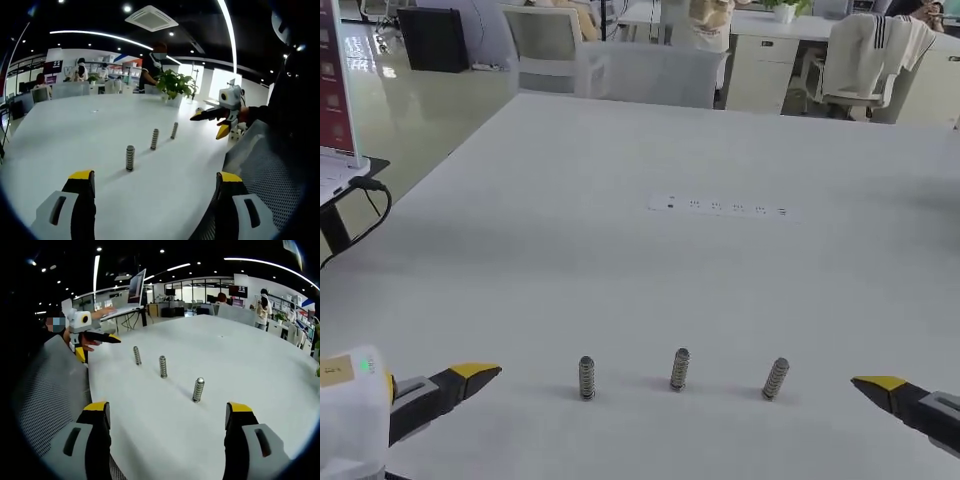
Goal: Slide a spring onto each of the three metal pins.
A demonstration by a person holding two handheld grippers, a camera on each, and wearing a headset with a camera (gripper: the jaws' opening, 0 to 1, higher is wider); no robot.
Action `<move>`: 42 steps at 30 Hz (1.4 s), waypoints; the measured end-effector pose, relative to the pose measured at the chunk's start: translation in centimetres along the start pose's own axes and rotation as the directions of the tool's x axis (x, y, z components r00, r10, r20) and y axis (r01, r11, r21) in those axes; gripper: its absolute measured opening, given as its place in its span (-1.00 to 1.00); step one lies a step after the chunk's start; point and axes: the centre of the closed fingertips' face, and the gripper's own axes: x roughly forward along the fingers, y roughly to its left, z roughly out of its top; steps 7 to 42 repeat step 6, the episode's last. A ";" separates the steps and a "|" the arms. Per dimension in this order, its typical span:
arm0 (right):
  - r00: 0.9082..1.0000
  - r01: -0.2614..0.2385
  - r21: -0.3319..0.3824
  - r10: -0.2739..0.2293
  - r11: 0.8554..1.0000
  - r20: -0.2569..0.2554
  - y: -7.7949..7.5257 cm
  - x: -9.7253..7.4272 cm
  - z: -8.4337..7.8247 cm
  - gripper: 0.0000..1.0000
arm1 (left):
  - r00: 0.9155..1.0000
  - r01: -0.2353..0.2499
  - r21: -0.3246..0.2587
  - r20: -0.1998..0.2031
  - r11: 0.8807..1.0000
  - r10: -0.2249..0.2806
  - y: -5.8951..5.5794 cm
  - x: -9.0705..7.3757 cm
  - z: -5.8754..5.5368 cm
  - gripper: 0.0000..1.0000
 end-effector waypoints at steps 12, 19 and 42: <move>1.000 0.002 -0.002 -0.002 1.000 -0.001 -0.1 0.0 -0.1 0.93 | 1.000 0.000 0.003 -0.002 1.000 0.000 0.0 0.0 0.0 0.96; 1.000 0.002 -0.002 -0.002 1.000 -0.001 -0.1 0.0 -0.1 0.93 | 1.000 0.000 0.003 -0.002 1.000 0.000 0.0 0.0 0.0 0.96; 1.000 0.002 -0.002 -0.002 1.000 -0.001 -0.1 0.0 -0.1 0.93 | 1.000 0.000 0.003 -0.002 1.000 0.000 0.0 0.0 0.0 0.96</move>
